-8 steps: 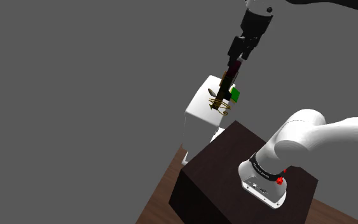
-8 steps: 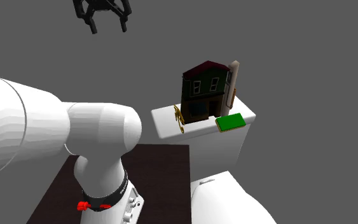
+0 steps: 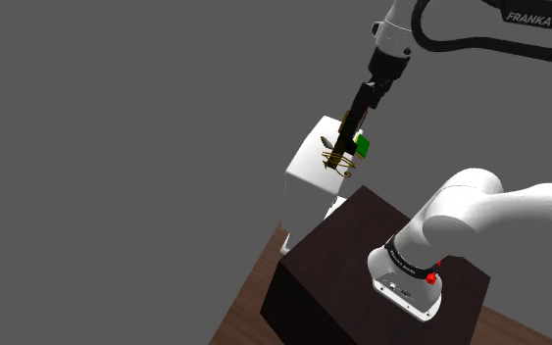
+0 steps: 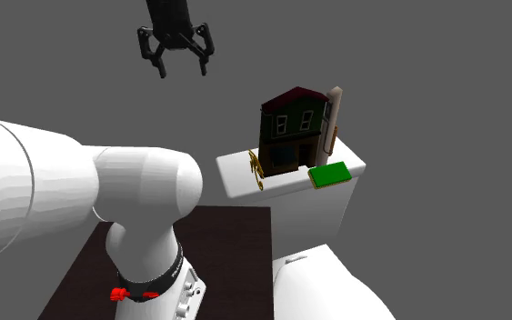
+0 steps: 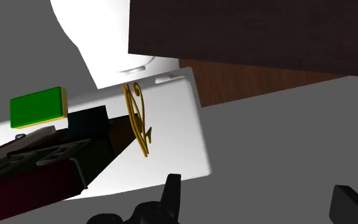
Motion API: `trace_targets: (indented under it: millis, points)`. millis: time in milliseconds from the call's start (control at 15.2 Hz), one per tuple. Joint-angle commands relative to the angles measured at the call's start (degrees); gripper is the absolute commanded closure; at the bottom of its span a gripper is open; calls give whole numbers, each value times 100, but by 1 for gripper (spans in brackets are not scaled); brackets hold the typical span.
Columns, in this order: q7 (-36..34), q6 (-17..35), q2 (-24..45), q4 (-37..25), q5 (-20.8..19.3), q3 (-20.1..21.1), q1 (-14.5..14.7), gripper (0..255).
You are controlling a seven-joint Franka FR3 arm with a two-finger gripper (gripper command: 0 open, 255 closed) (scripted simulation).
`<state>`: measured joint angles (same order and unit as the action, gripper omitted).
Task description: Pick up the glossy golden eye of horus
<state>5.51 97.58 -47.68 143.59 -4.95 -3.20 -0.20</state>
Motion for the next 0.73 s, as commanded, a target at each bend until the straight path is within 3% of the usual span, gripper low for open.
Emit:
trace_targets:
  millis: [0,660]
  points:
    - [253,357,-14,334,-121,-199,-31,0]
    - [1572,2363,781,1397,-795,-1389,-272,0]
